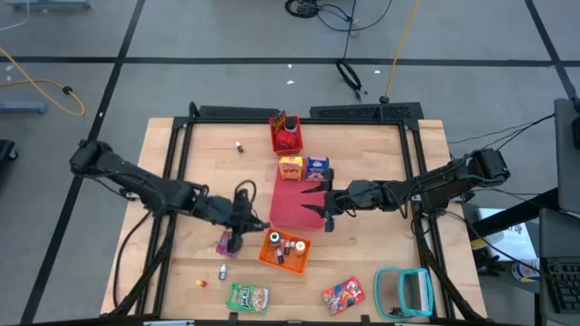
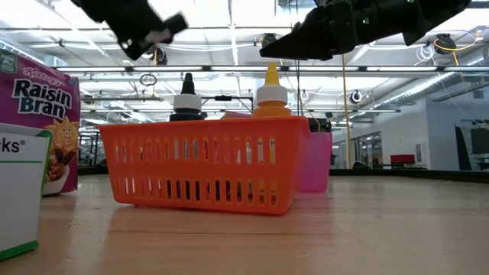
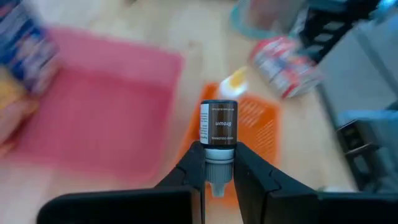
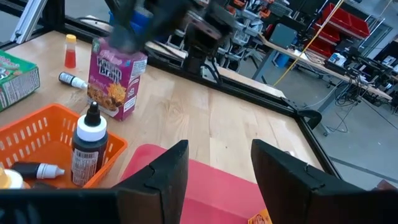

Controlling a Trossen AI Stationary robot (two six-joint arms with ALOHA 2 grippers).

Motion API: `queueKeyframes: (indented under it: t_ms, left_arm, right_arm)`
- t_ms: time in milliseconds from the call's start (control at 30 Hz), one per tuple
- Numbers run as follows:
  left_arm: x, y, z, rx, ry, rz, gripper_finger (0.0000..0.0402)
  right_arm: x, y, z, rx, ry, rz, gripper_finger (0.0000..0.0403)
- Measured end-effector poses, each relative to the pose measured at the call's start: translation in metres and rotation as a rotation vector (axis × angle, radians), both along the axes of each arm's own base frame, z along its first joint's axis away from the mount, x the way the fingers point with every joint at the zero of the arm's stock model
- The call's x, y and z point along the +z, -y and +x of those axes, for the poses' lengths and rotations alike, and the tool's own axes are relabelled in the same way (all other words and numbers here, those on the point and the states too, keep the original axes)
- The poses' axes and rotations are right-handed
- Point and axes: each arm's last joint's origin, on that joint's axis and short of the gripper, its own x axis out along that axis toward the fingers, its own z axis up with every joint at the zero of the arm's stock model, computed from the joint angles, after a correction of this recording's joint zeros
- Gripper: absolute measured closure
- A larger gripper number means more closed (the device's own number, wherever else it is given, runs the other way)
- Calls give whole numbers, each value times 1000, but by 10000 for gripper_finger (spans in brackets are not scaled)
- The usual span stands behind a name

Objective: Pick & Place Kitchen Items
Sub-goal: Put the small brown food coloring bottle into the orange bin

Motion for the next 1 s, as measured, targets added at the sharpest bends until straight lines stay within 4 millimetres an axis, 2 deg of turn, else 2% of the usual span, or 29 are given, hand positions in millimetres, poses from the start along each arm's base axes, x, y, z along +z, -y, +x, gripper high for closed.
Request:
queueKeyframes:
  t_ms: [267,500,767,1000]
  left_arm:
    - [-28,32,17,-83,-19,2,360]
    - [-43,47,29,-113,-5,-43,360]
    - [-58,50,35,-121,-42,-50,360]
    - [-59,46,38,-84,-55,-108,343]
  right_arm:
    - [0,0,0,0,-3,-1,234]
    - [0,0,0,0,-4,0,234]
    - [0,0,0,-1,-3,-1,234]
    - [-1,2,0,-7,-6,-1,234]
